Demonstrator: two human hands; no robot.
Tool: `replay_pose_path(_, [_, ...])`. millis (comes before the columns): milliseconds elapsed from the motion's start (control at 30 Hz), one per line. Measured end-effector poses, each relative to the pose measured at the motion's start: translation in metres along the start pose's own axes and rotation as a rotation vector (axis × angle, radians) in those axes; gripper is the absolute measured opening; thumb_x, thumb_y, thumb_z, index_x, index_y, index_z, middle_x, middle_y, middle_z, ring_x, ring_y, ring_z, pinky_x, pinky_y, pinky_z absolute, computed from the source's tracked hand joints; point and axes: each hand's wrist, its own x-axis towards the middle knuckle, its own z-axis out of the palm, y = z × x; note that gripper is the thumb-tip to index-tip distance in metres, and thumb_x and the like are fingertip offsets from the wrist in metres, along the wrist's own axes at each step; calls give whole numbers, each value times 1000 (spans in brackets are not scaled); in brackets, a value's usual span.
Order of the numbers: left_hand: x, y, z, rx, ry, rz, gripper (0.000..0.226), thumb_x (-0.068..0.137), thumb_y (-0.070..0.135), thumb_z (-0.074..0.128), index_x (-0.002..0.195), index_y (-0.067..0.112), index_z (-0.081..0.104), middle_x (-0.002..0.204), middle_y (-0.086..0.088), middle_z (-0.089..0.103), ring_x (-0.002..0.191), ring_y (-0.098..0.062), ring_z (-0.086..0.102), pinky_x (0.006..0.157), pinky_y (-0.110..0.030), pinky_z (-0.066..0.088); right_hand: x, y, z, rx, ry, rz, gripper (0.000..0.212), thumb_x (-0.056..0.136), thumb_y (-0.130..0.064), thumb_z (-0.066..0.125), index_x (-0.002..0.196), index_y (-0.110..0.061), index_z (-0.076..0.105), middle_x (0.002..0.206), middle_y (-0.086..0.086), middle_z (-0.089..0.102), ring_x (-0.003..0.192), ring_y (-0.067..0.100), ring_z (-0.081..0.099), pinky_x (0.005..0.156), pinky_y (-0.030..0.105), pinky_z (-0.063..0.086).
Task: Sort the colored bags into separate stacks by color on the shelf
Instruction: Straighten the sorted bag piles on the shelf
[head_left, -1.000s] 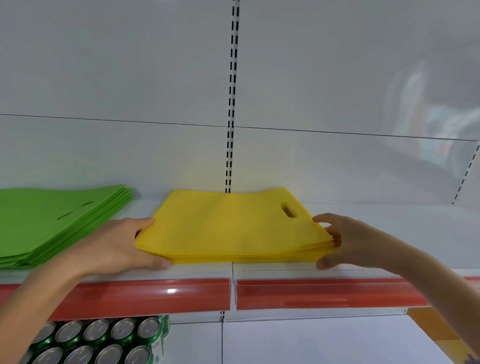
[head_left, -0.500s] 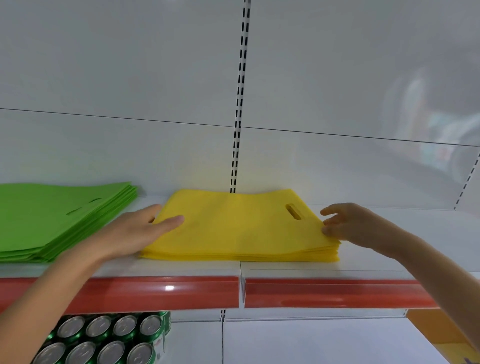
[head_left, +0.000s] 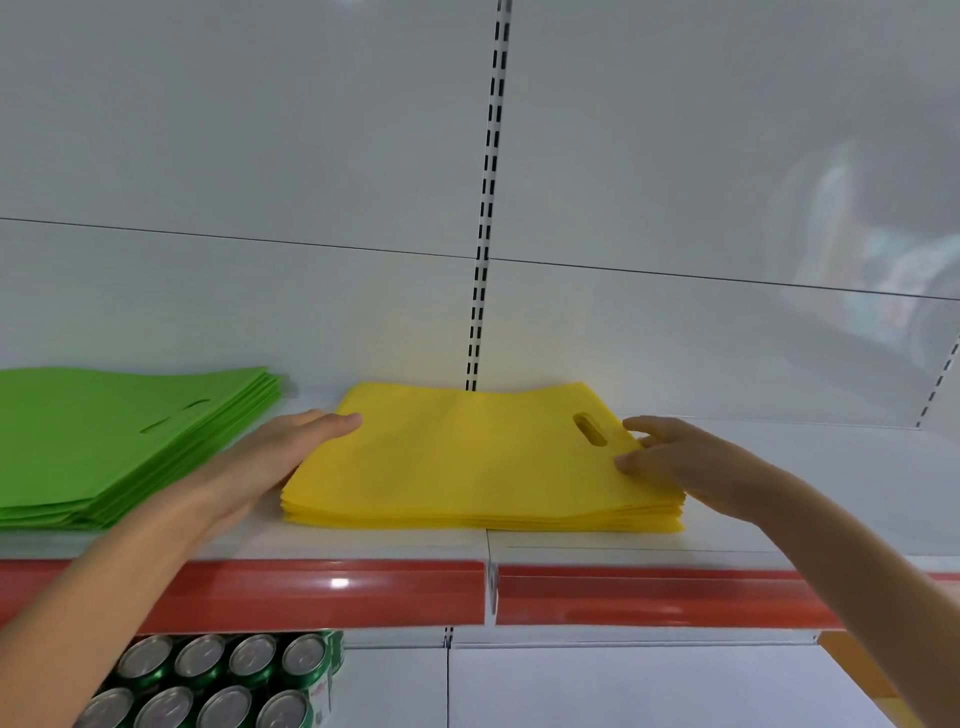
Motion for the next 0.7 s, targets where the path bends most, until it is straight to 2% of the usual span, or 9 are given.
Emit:
replay_pose_path(67, [-2,2,-1,1,12,14,126,30,90,61,135,22,46,142,7,44,132,-15,40,115,-41,22,1,3,0,13,43,21,58,89,-13,62,141,-11,36,124,13,52,114,28,52,102,37,40])
replay_pose_path(167, [-10,18,13,-4,25,34,114,40,76,61,137,20,45,141,12,40,132,-8,34,110,-27,19,0,3,4,16,13,17,54,86,-15,66,135,-11,43,121,14,56,110,28,57,101,40,43])
replay_pose_path(300, [-9,11,28,154,91,81,84,78,53,64,145,15,29,147,5,33,132,-12,34,99,-23,28,-2,1,4,-95,-60,-26,32,90,-19,61,120,-10,56,114,12,63,104,27,61,96,39,48])
replay_pose_path(367, [-11,11,28,211,126,118,57,89,27,60,139,12,39,127,6,47,110,-7,42,72,-16,29,-1,4,5,-140,-43,-39,31,90,-24,60,118,-13,56,114,9,62,103,25,60,96,39,47])
replay_pose_path(433, [-12,12,26,246,163,122,47,90,11,58,134,9,44,114,0,53,99,-8,43,61,-18,34,-3,3,7,-180,-51,-48,29,91,-23,58,118,-12,55,111,8,61,96,21,58,90,35,45])
replay_pose_path(533, [-9,7,20,234,125,94,45,86,-3,56,123,21,50,87,16,61,87,-14,53,70,-15,38,-4,4,5,-105,-104,-52,33,93,-13,54,126,-8,49,113,10,59,93,20,55,85,32,45])
replay_pose_path(600, [-12,9,19,145,97,58,34,86,-2,57,103,28,54,76,30,62,94,-14,51,74,-17,38,-6,6,3,-5,-89,-51,44,94,-9,52,136,-6,41,118,6,54,98,18,52,87,29,41])
replay_pose_path(633, [-14,10,19,101,93,58,36,87,2,59,110,29,53,93,31,64,107,-14,48,82,-18,38,-5,7,3,37,-80,-44,47,95,-9,51,139,-5,37,121,5,53,100,17,51,87,25,40])
replay_pose_path(700, [-16,13,23,54,131,72,57,86,9,62,138,17,39,133,12,49,127,-12,38,94,-20,32,-5,9,3,91,-139,-67,41,95,-6,49,136,-5,43,117,5,60,94,15,57,80,18,46])
